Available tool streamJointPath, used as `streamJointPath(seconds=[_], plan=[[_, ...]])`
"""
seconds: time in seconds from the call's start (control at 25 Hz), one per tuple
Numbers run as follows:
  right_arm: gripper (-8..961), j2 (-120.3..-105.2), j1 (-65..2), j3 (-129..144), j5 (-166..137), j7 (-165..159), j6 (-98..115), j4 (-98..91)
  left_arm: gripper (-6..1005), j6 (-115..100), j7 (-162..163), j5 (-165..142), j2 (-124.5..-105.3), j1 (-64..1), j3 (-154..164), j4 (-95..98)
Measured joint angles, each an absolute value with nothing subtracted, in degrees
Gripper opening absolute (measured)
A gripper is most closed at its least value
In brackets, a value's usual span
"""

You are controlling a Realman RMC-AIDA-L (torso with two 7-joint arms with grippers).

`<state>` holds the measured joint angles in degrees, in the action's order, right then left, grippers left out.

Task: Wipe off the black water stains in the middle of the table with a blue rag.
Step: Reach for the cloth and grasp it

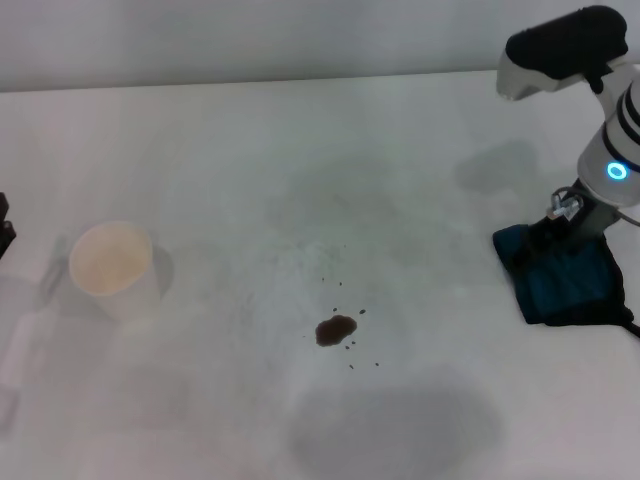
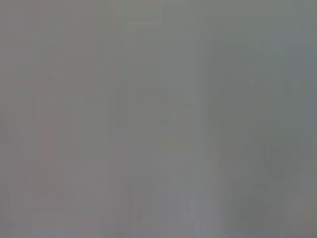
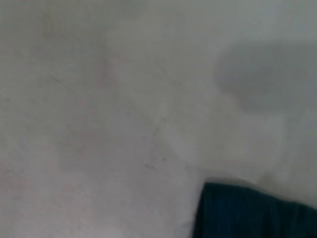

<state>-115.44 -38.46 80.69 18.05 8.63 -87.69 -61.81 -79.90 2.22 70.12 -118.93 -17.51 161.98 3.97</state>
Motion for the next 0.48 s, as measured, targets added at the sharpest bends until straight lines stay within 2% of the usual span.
streamJointPath(seconds=[0.4,0.48], plan=[[809,-115.33,-39.6,80.8,16.3,8.3,-85.0,-55.7,876,-79.8,1.8,70.1,-118.92,-17.9,162.0,3.3],[766,-115.34,-39.5,80.8,16.3,8.4,-84.9,-55.7,876,-79.7,1.6,70.1,-118.91,-17.7,162.0,3.3]])
